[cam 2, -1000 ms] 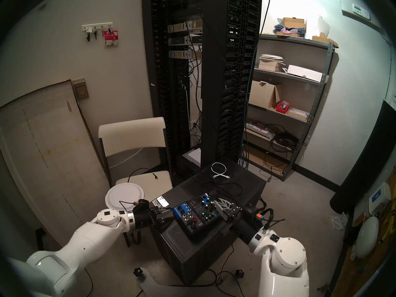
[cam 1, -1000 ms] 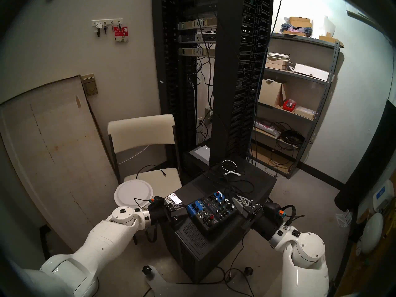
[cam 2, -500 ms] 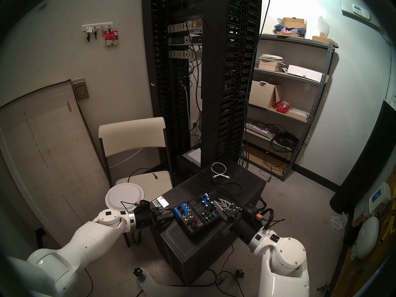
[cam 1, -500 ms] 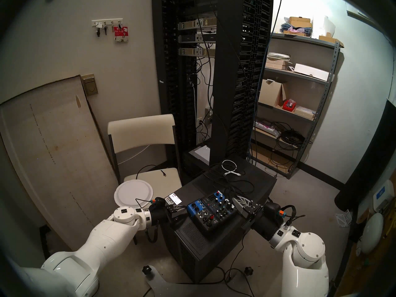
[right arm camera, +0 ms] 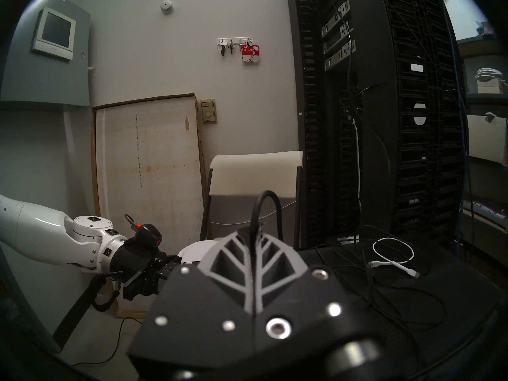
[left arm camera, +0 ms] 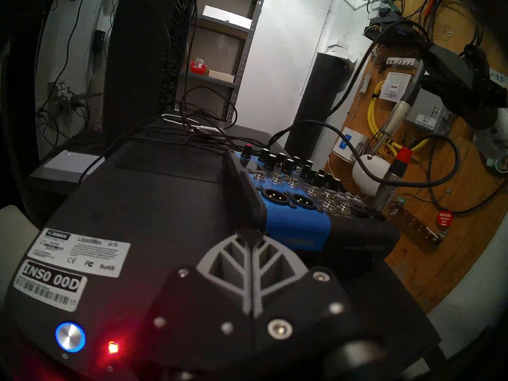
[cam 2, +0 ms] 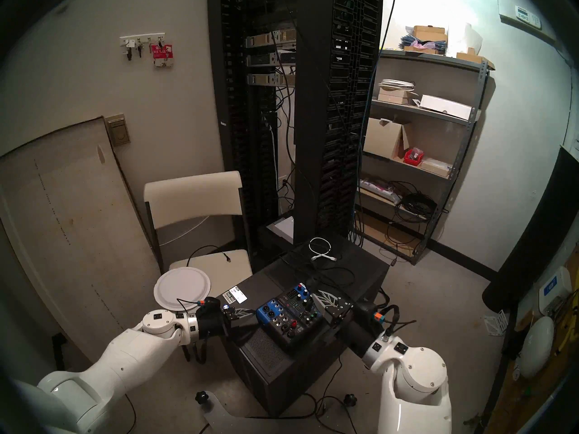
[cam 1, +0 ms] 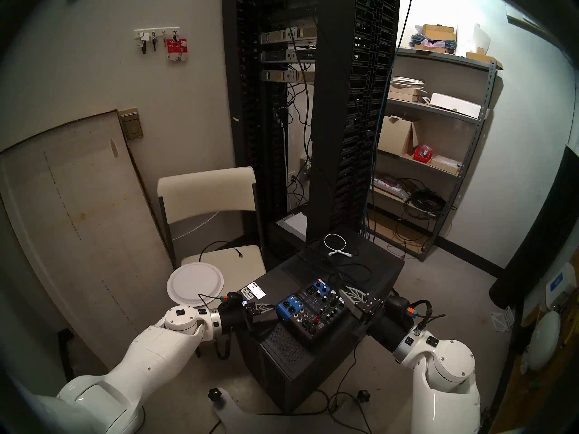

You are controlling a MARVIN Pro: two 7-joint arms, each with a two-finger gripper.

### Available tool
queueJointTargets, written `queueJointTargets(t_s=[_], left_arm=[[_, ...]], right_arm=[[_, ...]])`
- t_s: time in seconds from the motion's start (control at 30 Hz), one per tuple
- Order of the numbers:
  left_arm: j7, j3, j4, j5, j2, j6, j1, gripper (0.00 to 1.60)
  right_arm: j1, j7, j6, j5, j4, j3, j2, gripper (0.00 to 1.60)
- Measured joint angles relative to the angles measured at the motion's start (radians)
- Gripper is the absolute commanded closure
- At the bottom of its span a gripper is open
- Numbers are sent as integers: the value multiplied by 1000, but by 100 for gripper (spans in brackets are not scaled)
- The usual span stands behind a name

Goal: Insert aux cable

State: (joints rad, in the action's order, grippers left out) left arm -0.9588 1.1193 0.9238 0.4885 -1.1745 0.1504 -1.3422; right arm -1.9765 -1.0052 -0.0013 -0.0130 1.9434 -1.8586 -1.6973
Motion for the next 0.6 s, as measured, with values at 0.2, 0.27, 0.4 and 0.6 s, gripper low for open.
queueJointTargets(t_s=[0.2,0.27,0.4,0.6], left_arm=[[0,-7,21,2,0,-12,-17,160],[2,-8,25,2,0,-14,-20,160],[6,-9,33,3,1,-18,-26,160],[18,-7,47,3,5,-22,-35,160]], right_arm=[[0,2,0,0,0,1,0,160],[0,2,0,0,0,0,0,160],[0,2,0,0,0,0,0,160],[1,2,-1,0,0,1,0,160]])
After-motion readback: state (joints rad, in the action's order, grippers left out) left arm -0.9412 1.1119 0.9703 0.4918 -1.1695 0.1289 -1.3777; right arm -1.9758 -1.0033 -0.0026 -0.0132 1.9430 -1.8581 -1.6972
